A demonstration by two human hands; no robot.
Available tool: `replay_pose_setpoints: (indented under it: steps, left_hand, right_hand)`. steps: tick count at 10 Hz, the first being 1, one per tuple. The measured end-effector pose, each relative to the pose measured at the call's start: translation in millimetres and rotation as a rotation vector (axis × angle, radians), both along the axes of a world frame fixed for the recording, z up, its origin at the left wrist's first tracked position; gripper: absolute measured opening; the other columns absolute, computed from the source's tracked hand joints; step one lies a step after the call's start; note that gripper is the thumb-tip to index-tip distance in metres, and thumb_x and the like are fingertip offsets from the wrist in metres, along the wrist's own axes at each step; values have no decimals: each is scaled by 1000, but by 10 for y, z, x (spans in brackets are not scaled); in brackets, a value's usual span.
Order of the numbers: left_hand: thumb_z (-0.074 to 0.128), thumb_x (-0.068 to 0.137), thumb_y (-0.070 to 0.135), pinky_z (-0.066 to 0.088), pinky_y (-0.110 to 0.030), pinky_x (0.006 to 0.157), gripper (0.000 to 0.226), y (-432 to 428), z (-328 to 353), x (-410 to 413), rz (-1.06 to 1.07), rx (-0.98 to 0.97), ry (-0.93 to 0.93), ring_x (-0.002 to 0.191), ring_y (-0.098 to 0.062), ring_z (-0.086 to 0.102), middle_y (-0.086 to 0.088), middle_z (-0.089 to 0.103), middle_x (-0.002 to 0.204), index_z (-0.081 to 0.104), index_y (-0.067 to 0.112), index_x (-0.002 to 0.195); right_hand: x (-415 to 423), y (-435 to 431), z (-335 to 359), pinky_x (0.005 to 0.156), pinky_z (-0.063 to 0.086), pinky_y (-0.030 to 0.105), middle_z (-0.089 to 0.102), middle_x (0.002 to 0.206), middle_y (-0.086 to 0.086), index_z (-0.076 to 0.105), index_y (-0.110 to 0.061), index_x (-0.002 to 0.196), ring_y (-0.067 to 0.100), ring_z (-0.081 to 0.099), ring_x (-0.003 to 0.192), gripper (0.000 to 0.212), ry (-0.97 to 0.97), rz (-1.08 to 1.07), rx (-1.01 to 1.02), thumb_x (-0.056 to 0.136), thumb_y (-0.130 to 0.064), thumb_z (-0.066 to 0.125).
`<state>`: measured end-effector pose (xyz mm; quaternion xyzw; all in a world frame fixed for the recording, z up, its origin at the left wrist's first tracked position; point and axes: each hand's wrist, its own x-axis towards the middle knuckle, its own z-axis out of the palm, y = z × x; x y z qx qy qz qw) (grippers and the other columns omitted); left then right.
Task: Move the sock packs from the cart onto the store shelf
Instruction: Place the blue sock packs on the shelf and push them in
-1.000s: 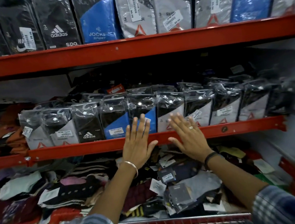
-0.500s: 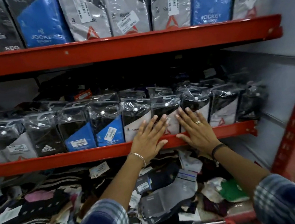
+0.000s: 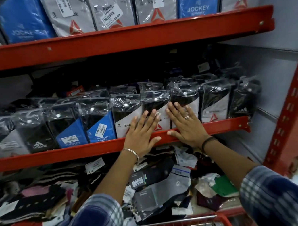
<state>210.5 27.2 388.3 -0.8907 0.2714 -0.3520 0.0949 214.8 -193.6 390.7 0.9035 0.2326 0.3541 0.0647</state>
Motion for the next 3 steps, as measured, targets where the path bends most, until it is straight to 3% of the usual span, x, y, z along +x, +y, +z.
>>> replay_pose_setpoints:
  steps: [1, 2, 3]
  left_hand:
    - [22, 94, 46, -13, -39, 113, 63, 55, 110, -194, -46, -3, -28, 140, -18, -19, 5, -33, 149, -6, 20, 145]
    - [9, 96, 43, -17, -39, 112, 57, 128, 321, -422, -77, -106, -89, 138, -15, -23, 6, -33, 148, -14, 20, 143]
    - [10, 97, 42, -16, -38, 112, 56, 179, 834, -540, -83, -169, -211, 137, -14, -24, 7, -34, 148, -14, 19, 143]
  right_hand:
    - [-233, 35, 96, 117, 1, 35, 3, 156, 4, 11, -11, 147, 11, -7, 143, 68, -10, 35, 111, 96, -55, 9]
    - [-434, 82, 264, 116, 6, 36, 5, 156, 1, 13, -10, 146, 9, -4, 143, 61, -158, 101, 267, 98, -48, 15]
    - [-598, 244, 782, 116, 10, 40, -1, 158, 3, 9, -11, 148, 13, 2, 144, 60, -317, 120, 319, 99, -45, 19]
